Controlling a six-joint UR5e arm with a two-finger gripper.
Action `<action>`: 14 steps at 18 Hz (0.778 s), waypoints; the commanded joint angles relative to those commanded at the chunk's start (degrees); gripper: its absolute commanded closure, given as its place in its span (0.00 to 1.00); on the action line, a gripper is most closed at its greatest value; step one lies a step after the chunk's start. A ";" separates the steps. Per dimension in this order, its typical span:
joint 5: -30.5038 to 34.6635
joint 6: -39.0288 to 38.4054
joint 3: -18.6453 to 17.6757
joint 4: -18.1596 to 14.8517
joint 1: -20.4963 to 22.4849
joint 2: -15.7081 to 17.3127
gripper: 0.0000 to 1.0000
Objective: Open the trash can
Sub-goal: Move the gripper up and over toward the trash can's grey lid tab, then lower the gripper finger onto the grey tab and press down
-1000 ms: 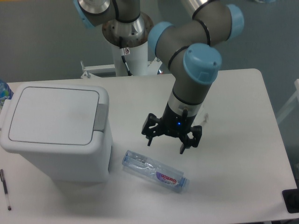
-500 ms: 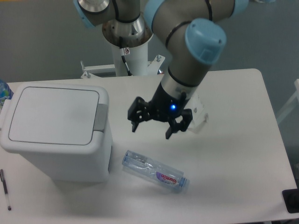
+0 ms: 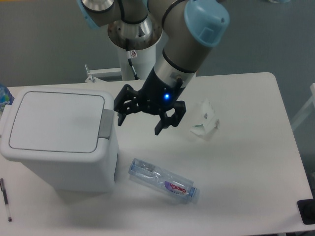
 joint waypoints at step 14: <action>0.88 -0.53 -0.79 -0.09 -0.53 0.09 0.00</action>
